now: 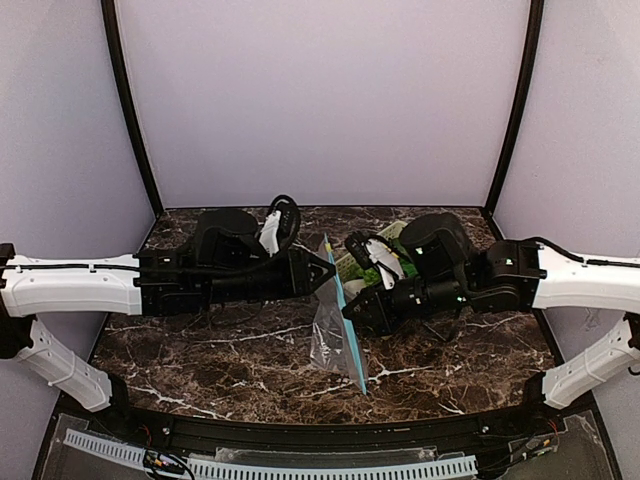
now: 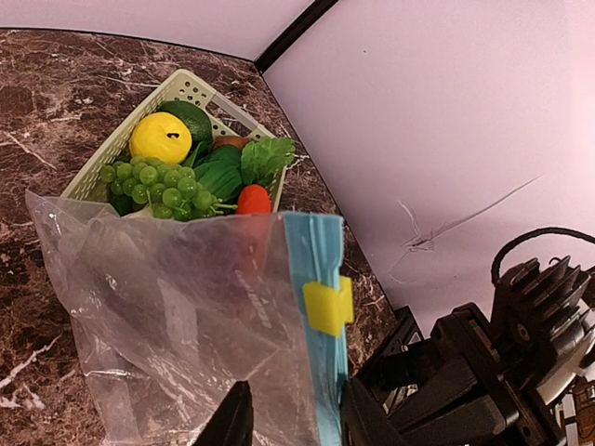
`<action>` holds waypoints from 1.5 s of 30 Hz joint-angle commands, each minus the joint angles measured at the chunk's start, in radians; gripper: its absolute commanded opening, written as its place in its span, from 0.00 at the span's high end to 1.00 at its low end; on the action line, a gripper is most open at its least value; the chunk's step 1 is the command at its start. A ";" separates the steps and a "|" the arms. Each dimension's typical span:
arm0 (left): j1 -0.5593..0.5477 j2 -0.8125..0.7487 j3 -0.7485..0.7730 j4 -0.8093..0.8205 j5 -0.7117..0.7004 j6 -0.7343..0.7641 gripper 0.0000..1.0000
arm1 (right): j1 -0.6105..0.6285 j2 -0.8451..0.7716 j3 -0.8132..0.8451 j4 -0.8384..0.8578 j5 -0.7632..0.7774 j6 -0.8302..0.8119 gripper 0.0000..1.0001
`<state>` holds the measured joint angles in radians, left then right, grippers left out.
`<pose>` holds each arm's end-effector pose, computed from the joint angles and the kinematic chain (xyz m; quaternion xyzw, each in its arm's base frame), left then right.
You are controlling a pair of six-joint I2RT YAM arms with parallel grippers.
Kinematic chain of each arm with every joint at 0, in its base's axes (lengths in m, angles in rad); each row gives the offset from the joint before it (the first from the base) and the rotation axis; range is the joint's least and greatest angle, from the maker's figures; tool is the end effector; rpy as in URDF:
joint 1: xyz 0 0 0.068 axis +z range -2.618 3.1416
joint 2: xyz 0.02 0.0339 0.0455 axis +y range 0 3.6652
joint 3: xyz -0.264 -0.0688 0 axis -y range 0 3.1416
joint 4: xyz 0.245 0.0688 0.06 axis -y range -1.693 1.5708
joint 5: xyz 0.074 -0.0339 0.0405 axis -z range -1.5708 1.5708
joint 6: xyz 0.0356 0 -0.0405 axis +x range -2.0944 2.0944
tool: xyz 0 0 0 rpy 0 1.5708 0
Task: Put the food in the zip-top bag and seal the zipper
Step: Pass from the right arm to the left, then pass from the left arm to the right
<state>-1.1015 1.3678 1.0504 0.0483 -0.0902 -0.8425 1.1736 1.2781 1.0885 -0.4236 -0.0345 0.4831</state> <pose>0.1493 -0.2873 0.3235 0.0755 0.7916 -0.4797 0.3708 0.1093 0.2636 0.3160 -0.3078 0.8324 0.3498 0.3002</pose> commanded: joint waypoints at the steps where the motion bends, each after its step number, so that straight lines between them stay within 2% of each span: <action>1: 0.008 0.008 -0.002 0.027 0.015 -0.002 0.70 | 0.012 0.009 -0.014 0.035 -0.013 -0.005 1.00; 5: 0.009 0.016 0.000 0.049 0.034 0.000 0.75 | 0.012 0.009 -0.015 0.035 -0.014 -0.008 1.00; 11: 0.009 0.027 0.002 0.063 0.053 0.000 0.97 | 0.011 0.011 -0.022 0.035 -0.012 -0.003 1.00; 16: 0.009 0.014 -0.013 0.062 0.041 0.004 0.99 | 0.011 -0.016 -0.035 0.048 0.002 0.011 1.00; 17: 0.009 0.008 -0.016 0.064 0.039 0.005 0.99 | 0.012 -0.024 -0.038 0.050 0.006 0.015 0.97; 18: 0.008 0.006 -0.023 0.066 0.039 0.006 0.99 | 0.011 -0.031 -0.040 0.052 0.018 0.020 0.88; 22: 0.009 -0.007 -0.041 0.089 0.053 0.014 0.99 | 0.012 -0.067 -0.035 0.052 0.063 0.036 0.63; 26: 0.008 -0.009 -0.043 0.097 0.075 0.029 0.99 | 0.010 -0.080 -0.003 0.051 0.110 0.041 0.50; 31: 0.008 -0.011 -0.048 0.105 0.087 0.035 0.99 | 0.002 -0.044 0.041 0.041 0.158 0.045 0.52; 45: 0.009 -0.036 -0.070 0.108 0.087 0.030 0.99 | -0.016 0.059 0.103 0.022 0.179 0.076 0.74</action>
<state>-1.0981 1.3697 0.9966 0.1429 -0.0143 -0.8227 1.1622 1.3224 1.1538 -0.4023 0.1291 0.5541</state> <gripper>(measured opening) 0.010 0.282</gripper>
